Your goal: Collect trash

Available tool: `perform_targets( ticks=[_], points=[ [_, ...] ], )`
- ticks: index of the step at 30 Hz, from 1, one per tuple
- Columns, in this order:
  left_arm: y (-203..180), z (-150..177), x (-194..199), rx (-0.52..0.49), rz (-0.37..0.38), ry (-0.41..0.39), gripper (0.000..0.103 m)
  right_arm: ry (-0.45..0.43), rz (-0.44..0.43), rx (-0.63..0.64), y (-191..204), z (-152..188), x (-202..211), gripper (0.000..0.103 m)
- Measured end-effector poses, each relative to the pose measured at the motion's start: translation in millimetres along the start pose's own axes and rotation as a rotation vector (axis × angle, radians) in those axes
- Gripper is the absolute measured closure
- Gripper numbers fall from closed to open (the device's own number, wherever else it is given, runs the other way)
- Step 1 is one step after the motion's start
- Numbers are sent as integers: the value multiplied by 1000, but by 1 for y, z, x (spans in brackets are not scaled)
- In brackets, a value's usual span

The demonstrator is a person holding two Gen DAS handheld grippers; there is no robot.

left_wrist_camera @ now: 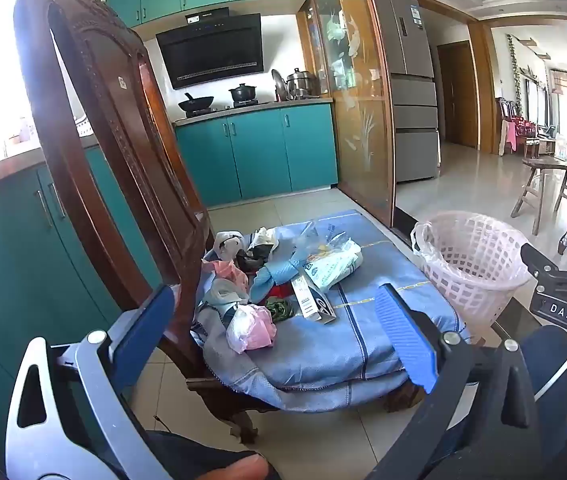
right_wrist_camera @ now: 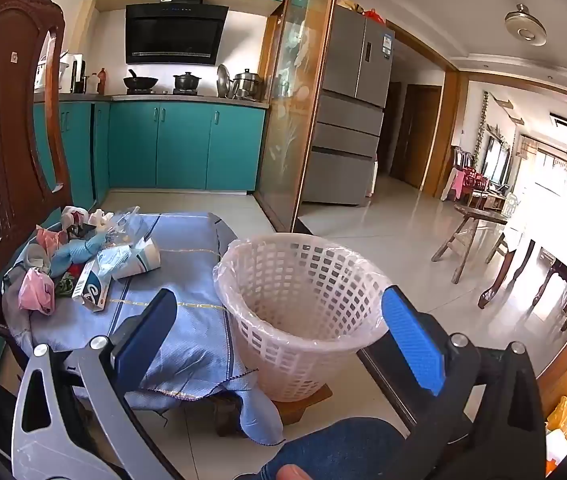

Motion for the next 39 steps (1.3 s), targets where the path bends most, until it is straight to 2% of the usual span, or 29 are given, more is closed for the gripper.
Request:
perform_targets(
  ticks=[39],
  points=[
    [0, 10, -6, 10, 7, 39, 3, 0, -12, 9, 6, 3, 2, 3]
  ],
)
Point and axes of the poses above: each gripper's, at about its wrist camera, not at the fingertips, and x roughly against the way its jaws point, y to its left, z to its underside, the point moved 2 cm from there along -x, roughly the way its jaws point, and after that the axes turned 5 degrees about -y, right-handed, at the moved point
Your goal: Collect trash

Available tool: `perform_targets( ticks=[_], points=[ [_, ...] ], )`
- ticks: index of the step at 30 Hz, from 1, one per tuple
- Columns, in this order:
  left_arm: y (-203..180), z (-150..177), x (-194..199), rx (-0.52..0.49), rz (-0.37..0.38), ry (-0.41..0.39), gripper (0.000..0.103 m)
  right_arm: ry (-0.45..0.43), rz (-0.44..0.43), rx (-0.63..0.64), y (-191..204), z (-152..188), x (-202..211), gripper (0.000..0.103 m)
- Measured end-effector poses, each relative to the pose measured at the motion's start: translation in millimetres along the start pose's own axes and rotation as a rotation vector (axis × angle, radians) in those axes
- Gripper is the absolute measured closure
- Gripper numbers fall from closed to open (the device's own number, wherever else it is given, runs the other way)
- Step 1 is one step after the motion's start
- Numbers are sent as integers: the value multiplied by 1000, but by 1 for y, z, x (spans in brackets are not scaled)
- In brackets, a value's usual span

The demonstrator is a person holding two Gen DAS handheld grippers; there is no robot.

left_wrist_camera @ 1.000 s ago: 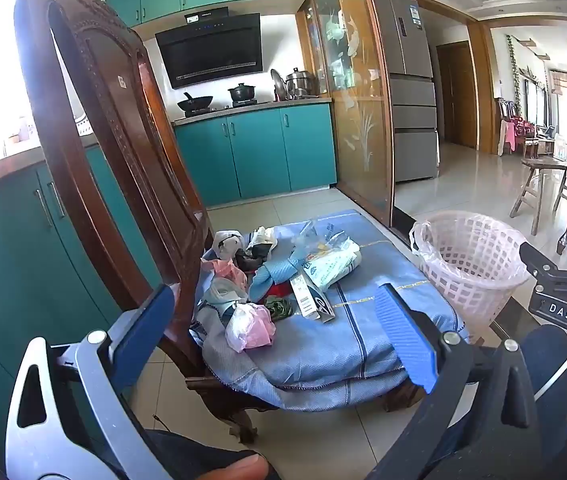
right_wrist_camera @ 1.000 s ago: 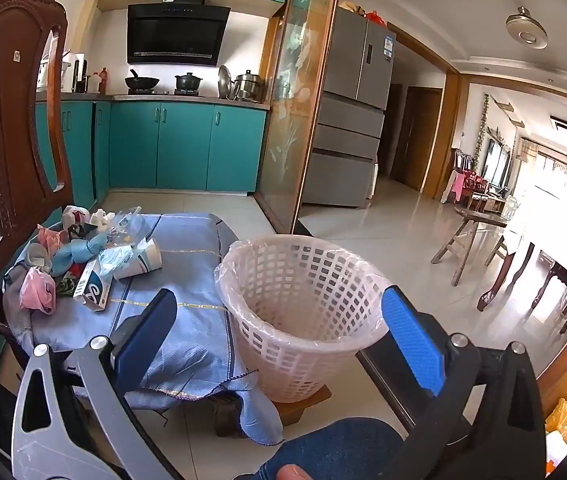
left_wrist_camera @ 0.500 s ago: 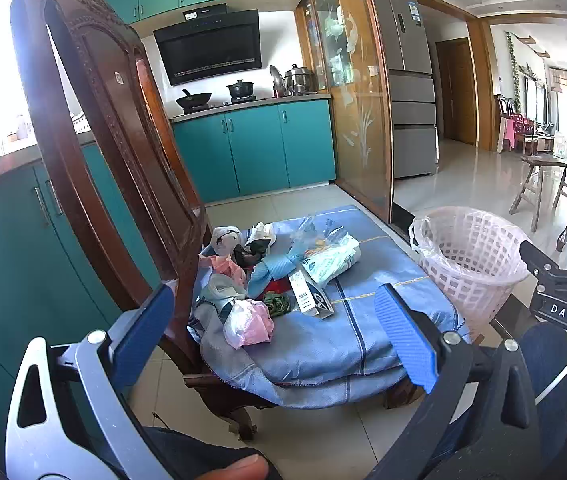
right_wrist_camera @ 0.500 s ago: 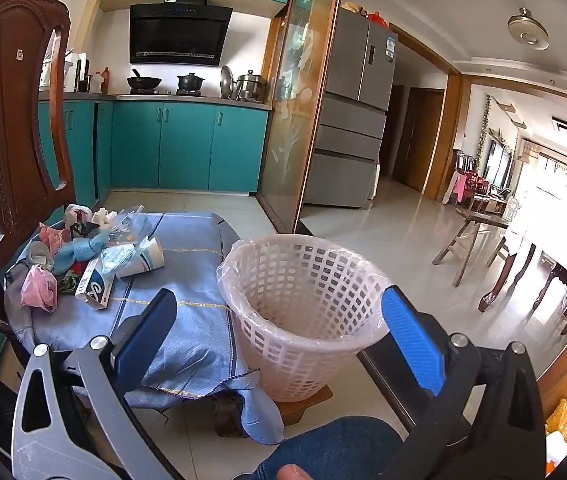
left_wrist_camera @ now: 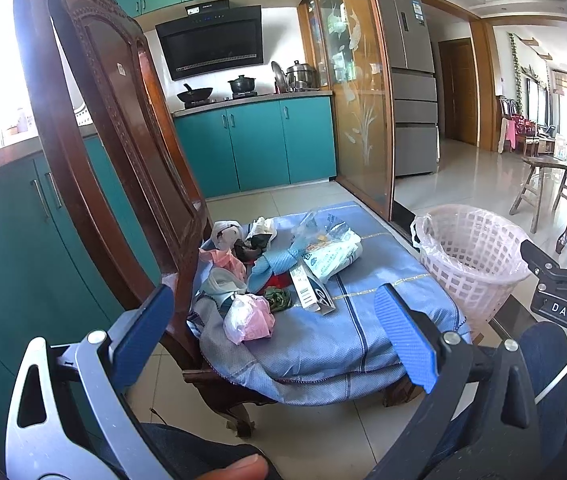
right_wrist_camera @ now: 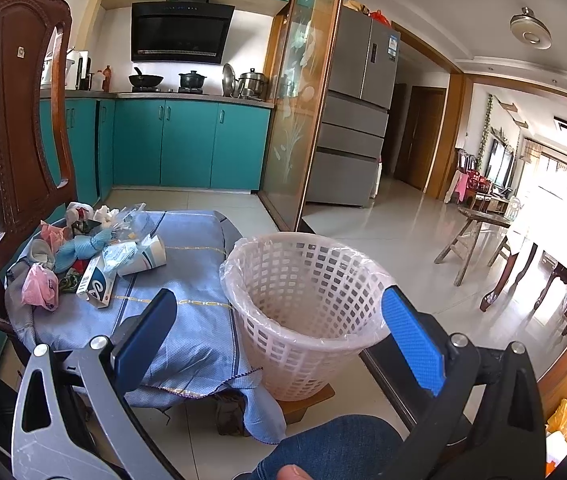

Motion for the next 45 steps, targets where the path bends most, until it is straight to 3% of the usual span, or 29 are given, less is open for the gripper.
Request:
perform_targets(
  ticks=[45],
  points=[
    [3, 0, -1, 4, -2, 1, 3, 0, -2, 0, 1, 0, -1, 3]
  ],
)
Point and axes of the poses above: each gripper's, at about its wrist camera, not at the fingertips, and x roughly against the way its jaws point, y to its left, z to its underside, the point moved 2 cm from there along -x, roughly the way its jaws point, and after that the axes turned 5 degrees about -y, right-handed, at the moved point
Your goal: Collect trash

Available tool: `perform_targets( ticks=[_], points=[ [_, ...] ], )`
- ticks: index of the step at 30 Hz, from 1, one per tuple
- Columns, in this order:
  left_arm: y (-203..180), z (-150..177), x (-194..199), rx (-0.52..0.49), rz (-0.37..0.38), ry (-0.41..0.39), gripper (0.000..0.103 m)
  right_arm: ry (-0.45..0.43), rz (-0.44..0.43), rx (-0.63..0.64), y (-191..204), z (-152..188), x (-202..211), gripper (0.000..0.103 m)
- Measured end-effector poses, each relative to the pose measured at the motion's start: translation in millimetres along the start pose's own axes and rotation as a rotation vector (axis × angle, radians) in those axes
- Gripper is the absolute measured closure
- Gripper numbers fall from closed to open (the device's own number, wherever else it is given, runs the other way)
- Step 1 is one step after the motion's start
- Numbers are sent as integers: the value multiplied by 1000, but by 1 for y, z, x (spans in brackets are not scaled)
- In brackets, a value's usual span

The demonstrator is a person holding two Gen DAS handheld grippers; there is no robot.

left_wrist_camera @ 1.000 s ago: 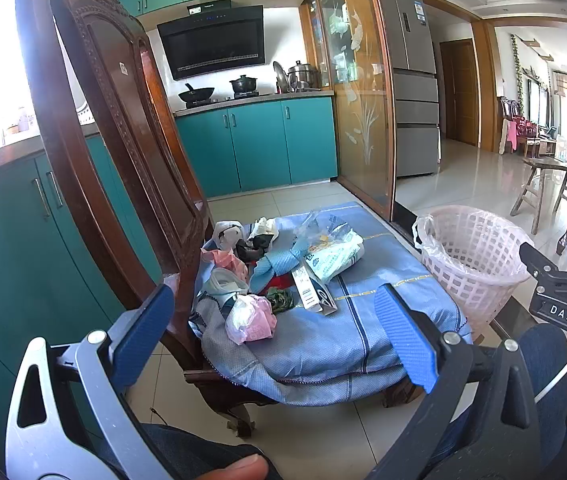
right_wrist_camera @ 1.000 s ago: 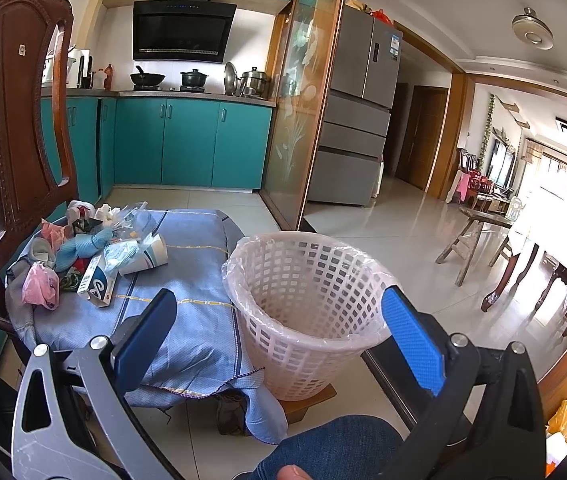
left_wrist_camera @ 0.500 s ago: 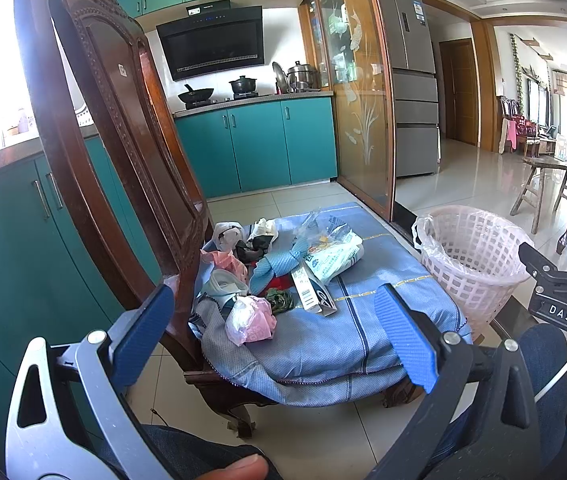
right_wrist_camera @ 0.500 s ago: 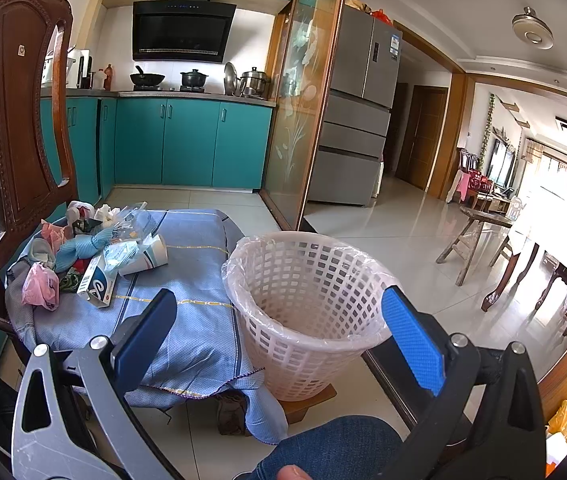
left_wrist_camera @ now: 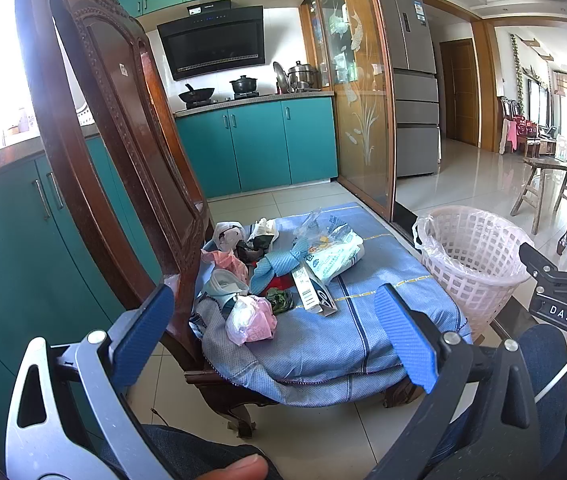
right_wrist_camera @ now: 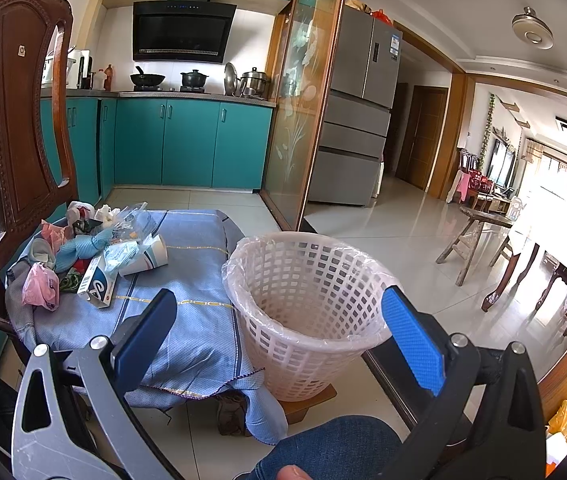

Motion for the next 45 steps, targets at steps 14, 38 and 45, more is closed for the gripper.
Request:
perform_targets(
  ticks=[14, 38, 45],
  points=[
    [1, 0, 0, 0, -2, 1, 3, 0, 0, -2, 0, 2, -3, 3],
    [-3, 4, -3, 3, -2, 21, 3, 13, -3, -5, -1, 14, -11, 3],
    [-3, 6, -7, 8, -3, 33, 3, 22, -4, -7, 0, 15, -14, 3]
  ],
)
Point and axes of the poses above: each gripper's, at about its wrist camera, not at the fingertips, and x roughly against the way its jaws point, y to its left, z to its underside, the point moved 2 cm from there along -x, roughly the way its jaws point, and after that the axes turned 5 degrees about -y, right-handed, at the moved point
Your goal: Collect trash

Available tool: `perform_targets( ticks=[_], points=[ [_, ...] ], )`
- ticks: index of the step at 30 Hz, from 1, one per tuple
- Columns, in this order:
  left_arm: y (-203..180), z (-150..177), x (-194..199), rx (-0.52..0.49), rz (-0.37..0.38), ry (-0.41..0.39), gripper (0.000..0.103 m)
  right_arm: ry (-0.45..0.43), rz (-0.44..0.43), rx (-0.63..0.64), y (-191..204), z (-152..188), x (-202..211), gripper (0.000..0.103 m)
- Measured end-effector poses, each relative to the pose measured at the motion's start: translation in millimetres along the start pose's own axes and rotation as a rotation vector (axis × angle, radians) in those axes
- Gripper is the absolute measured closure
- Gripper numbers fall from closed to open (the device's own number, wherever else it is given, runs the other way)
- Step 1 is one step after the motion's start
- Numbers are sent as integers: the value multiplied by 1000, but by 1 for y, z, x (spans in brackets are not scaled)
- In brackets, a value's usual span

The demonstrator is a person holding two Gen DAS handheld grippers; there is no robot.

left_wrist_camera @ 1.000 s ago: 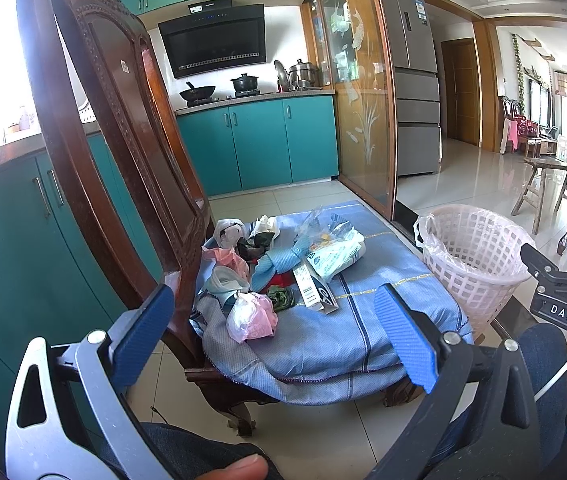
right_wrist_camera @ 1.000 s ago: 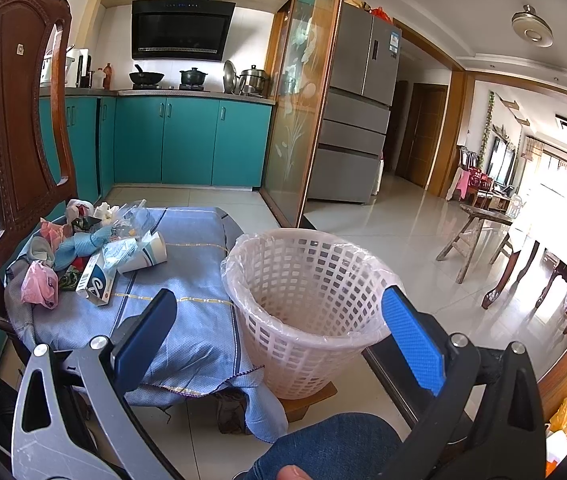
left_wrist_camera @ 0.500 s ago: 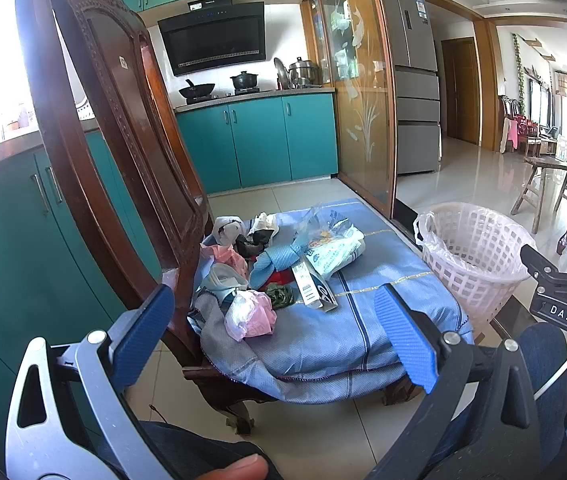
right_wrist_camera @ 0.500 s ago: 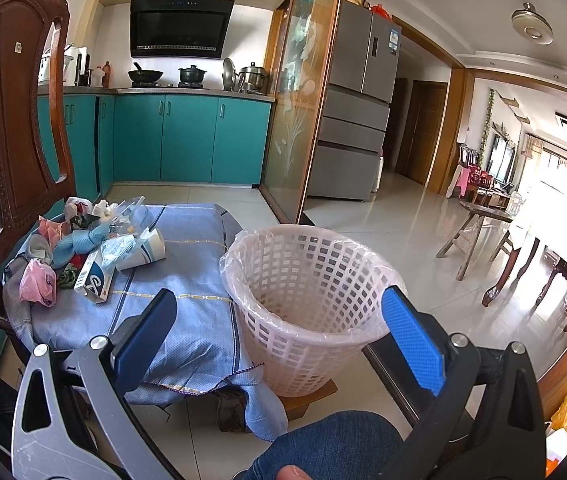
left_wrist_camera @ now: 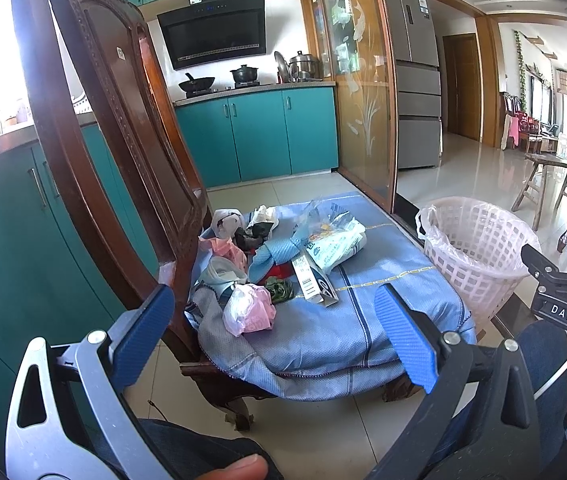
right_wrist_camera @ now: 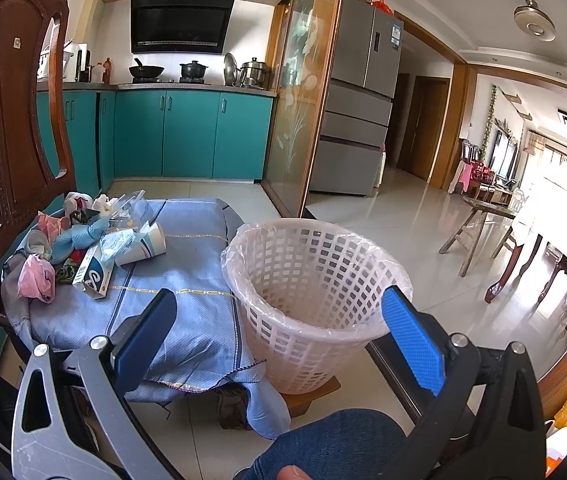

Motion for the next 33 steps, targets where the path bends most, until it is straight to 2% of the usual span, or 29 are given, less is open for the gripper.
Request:
perform_targets(
  ticks=[5, 8, 11, 12, 13, 14, 16, 17, 19, 21, 24, 28, 30, 31, 32, 33],
  points=[
    [-1, 0, -10, -2, 8, 14, 3, -4, -2, 3, 0, -3, -7, 3],
    [1, 0, -21, 13, 27, 28, 3, 1, -66, 18, 7, -8, -23, 3],
    [13, -6, -41, 65, 85, 60, 3, -10, -210, 99, 29, -16, -47, 3],
    [16, -7, -44, 76, 100, 63, 5, -7, -314, 126, 42, -21, -63, 4],
    [20, -12, -53, 97, 125, 70, 8, -4, -351, 139, 49, -24, -72, 12],
    [23, -17, -62, 100, 134, 73, 16, 4, -397, 157, 59, -28, -84, 21],
    [23, -27, -80, 69, 139, 78, 27, 38, -518, 173, 82, -40, -115, 31],
    [23, -35, -93, 45, 126, 77, 32, 59, -560, 169, 91, -44, -127, 32],
    [22, -54, -121, 23, 113, 78, 32, 82, -625, 192, 116, -52, -151, 33],
    [23, -68, -148, 21, 122, 99, 32, 87, -648, 213, 134, -54, -164, 32],
    [23, -83, -197, 37, 148, 141, 32, 139, -658, 232, 159, -46, -189, 31],
    [21, -73, -229, 55, 196, 180, 24, 224, -692, 175, 170, -34, -215, 25],
    [23, -58, -240, 57, 208, 231, 20, 277, -717, 142, 173, -27, -227, 25],
    [24, -51, -243, 52, 201, 260, 20, 292, -733, 131, 175, -24, -230, 29],
    [27, -46, -243, 50, 195, 277, 20, 303, -745, 121, 177, -21, -233, 37],
    [29, -43, -244, 48, 188, 294, 20, 324, -756, 119, 180, -18, -236, 53]
  ],
)
Point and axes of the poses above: each gripper's, at about its wrist camera, not at the fingertips, and x roughly against the way its jaws point, y to its left, z to its underside, the point moved 2 cm from there along -x, roughly the way its jaws point, and after that the axes turned 5 degrees about -y, right-handed, at the moved point
